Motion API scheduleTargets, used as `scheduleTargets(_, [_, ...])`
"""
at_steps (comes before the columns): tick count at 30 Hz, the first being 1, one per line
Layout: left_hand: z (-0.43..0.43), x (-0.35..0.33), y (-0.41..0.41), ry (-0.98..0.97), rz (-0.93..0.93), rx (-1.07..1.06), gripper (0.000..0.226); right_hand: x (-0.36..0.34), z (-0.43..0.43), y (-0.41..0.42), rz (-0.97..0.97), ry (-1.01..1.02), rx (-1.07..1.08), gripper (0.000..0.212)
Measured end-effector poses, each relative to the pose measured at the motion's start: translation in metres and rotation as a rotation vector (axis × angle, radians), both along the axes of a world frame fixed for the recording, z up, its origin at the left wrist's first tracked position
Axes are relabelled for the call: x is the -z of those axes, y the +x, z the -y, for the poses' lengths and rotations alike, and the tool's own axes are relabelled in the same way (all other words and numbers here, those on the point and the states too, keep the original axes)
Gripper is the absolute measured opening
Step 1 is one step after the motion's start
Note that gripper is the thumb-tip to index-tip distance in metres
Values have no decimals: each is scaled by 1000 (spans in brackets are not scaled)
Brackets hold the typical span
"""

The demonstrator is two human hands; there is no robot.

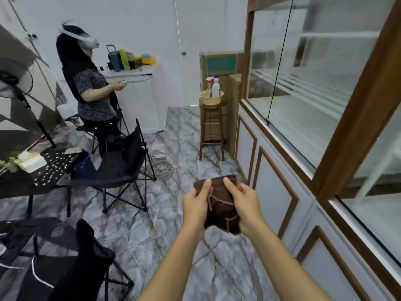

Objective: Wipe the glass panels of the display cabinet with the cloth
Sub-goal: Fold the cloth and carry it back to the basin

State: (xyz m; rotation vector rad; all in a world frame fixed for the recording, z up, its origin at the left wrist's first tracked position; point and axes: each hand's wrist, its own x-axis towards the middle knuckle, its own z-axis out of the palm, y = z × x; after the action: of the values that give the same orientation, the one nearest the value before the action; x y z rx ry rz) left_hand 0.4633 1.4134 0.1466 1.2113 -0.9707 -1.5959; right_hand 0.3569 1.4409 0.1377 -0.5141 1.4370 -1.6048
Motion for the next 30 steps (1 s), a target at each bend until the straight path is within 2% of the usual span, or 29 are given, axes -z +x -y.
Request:
scheduleTargets(16, [493, 8, -159, -27, 10, -31, 29, 5, 487, -164, -50, -36, -54, 18])
scheduleTargets(26, [796, 19, -249, -77, 39, 55, 27, 30, 779, -266, -127, -86, -62, 20])
scheduleTargets(30, [915, 20, -285, -106, 66, 101, 25, 36, 888, -310, -87, -57, -56, 23])
